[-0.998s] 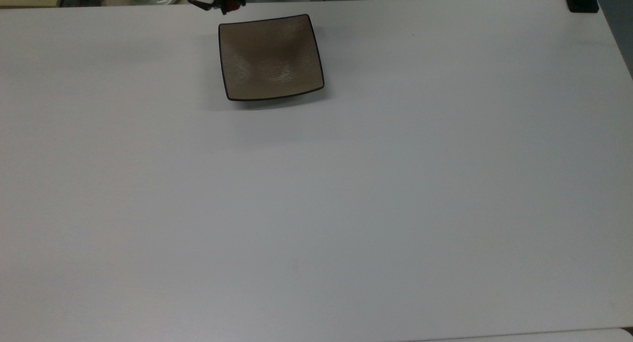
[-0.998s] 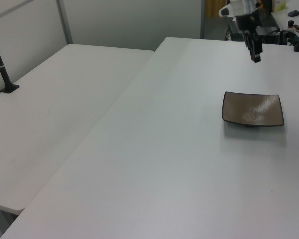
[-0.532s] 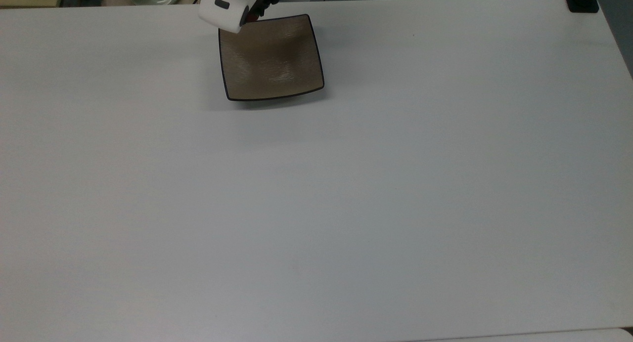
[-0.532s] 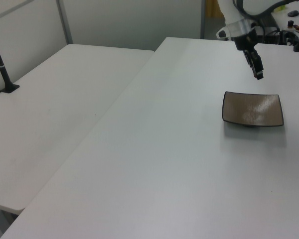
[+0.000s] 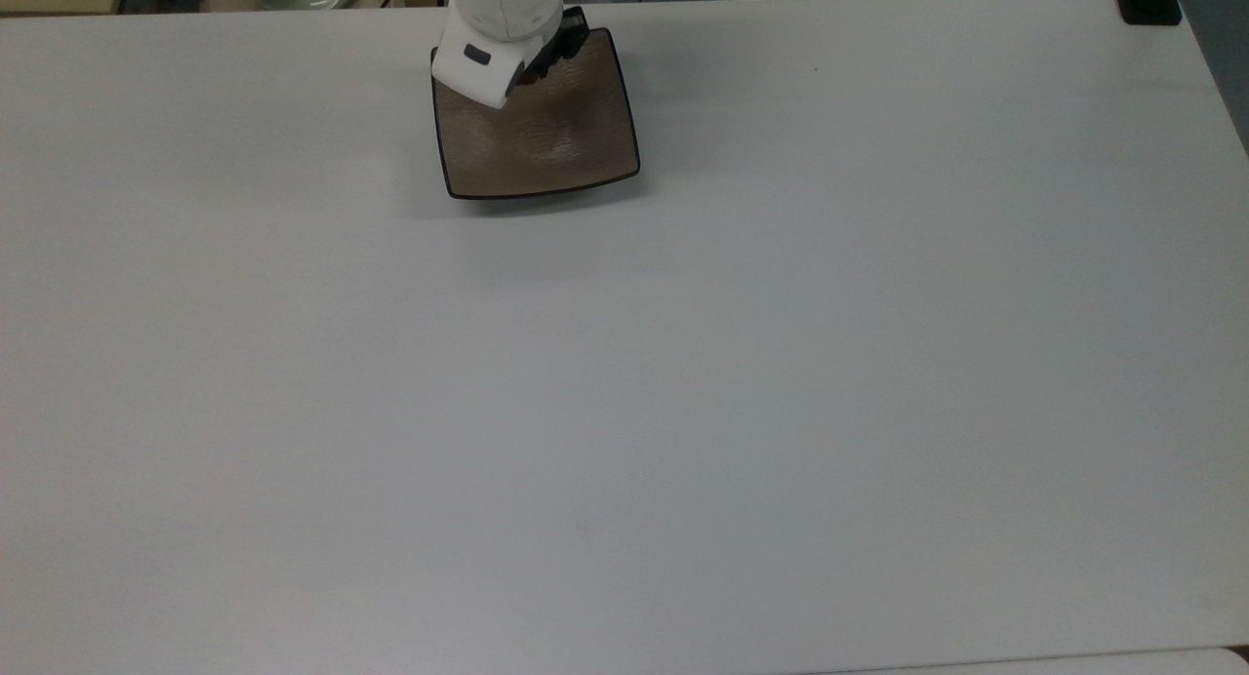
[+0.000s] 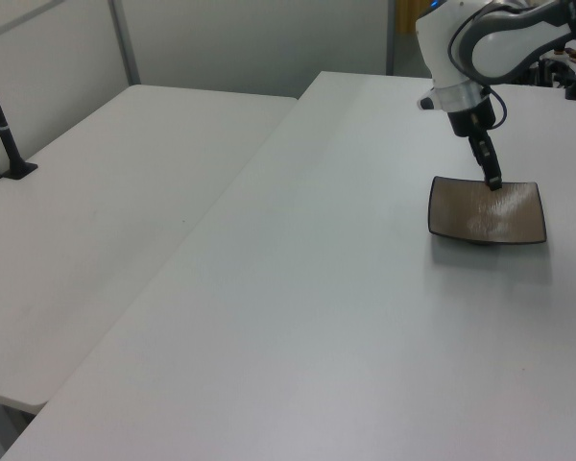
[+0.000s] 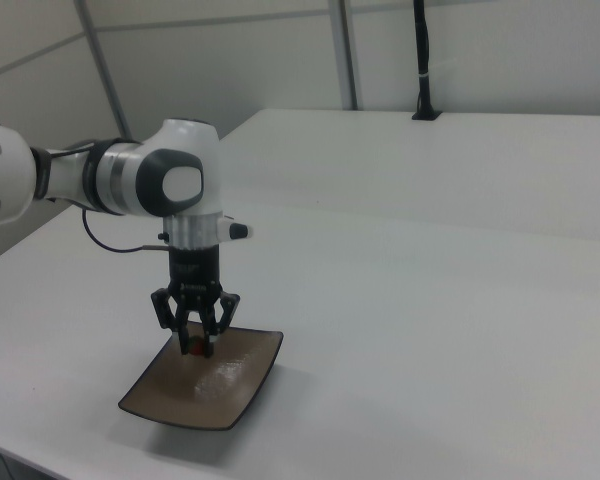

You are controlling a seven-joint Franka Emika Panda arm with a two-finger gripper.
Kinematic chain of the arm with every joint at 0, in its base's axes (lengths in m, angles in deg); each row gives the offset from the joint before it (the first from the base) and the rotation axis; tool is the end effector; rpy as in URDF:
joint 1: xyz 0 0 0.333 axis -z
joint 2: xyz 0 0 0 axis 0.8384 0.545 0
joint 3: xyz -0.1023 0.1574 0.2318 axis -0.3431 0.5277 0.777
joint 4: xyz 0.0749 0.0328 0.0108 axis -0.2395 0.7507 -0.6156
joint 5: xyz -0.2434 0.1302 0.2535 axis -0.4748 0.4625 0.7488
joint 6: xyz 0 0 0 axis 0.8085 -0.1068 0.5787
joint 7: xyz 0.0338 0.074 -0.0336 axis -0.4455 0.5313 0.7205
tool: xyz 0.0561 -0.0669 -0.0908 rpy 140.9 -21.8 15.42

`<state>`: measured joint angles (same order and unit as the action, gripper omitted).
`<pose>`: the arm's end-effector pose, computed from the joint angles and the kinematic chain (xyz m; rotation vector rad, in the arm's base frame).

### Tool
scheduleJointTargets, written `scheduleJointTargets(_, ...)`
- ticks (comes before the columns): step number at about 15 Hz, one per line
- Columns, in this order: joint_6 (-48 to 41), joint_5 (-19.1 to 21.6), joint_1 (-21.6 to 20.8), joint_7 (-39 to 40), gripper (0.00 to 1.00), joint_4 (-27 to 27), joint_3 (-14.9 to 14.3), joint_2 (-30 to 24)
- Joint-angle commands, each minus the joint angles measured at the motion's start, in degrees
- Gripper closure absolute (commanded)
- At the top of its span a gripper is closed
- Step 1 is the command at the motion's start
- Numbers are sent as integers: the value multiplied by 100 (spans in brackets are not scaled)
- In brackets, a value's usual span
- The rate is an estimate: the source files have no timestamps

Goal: Strawberries on a ceramic plate
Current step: 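Carry the strawberry over the brown square plate, then lower the strawberry onto the plate and open the gripper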

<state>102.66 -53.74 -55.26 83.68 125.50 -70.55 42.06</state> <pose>0.4890 0.0432 0.3659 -3.0124 -0.6560 0.5985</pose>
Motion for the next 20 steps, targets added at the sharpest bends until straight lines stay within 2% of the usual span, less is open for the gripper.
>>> scheduleJointTargets(1,746,-98,-57,-335,85,472,-21,-94)
scheduleJointTargets(4,1097,-107,-57,-371,85,656,-21,-94)
scheduleJointTargets(8,1748,-107,-57,-871,85,903,-21,-85)
scheduleJointTargets(14,1951,-107,-137,-907,80,1088,-13,-67)
scheduleJointTargets(15,1943,-107,-137,-907,74,1088,-13,-59)
scheduleJointTargets(16,1925,-107,-137,-907,61,1088,-13,-59)
scheduleJointTargets(18,1890,-107,-137,-916,20,1079,-13,-67)
scheduleJointTargets(20,1881,-107,-137,-942,7,1053,-13,-85)
